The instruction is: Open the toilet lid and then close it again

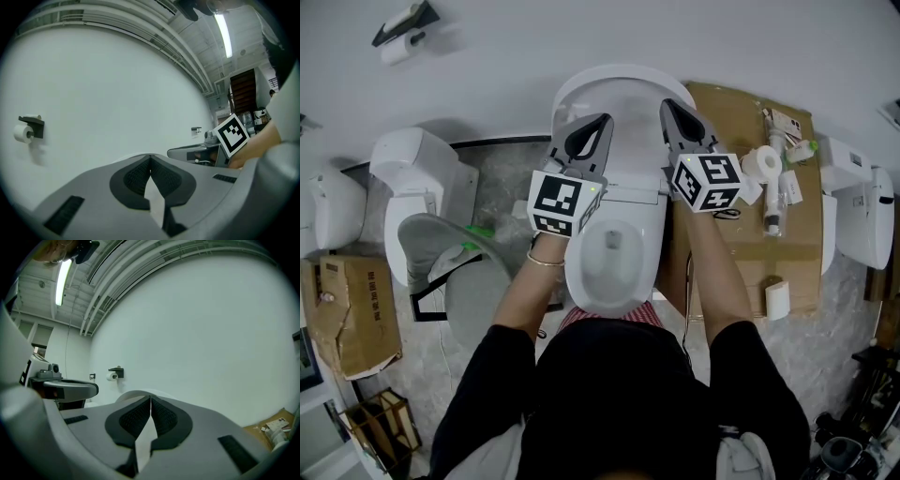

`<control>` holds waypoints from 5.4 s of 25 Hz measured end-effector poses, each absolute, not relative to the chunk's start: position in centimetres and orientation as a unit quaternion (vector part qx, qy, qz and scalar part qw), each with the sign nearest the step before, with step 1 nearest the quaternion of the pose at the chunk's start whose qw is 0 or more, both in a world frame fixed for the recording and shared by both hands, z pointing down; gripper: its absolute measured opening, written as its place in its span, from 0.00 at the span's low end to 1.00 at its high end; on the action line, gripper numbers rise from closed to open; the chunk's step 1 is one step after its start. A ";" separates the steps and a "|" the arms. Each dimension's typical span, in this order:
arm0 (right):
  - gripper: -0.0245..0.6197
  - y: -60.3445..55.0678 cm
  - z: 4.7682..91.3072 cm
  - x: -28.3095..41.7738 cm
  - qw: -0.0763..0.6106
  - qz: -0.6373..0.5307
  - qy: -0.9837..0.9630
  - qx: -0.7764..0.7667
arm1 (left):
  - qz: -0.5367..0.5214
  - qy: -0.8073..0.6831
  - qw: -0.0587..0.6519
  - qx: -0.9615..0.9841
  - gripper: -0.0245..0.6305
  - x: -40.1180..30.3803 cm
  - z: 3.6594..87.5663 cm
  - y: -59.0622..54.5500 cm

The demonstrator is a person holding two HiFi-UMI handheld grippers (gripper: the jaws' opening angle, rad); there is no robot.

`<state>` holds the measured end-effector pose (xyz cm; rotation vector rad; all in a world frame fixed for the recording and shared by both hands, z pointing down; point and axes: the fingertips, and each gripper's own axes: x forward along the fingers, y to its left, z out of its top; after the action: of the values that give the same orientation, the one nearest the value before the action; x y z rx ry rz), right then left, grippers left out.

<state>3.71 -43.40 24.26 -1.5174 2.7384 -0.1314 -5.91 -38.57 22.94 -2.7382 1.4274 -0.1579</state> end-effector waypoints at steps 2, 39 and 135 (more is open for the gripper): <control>0.07 -42.7 24.0 3.7 0.001 -0.041 0.874 -0.484 | -0.051 0.461 0.027 -0.886 0.04 -5.8 22.7 -38.1; 0.07 -26.5 17.0 5.5 0.063 -0.024 0.884 -0.462 | -0.036 0.444 0.071 -0.892 0.04 -4.4 16.9 -27.5; 0.07 -33.4 18.5 8.9 0.072 -0.068 0.894 -0.436 | -0.030 0.474 0.044 -0.879 0.04 -1.6 19.0 -34.0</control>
<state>8.92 -33.43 18.49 -1.3115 2.6869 -0.2035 -1.57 -34.03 19.04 -2.6863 1.4480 -0.0910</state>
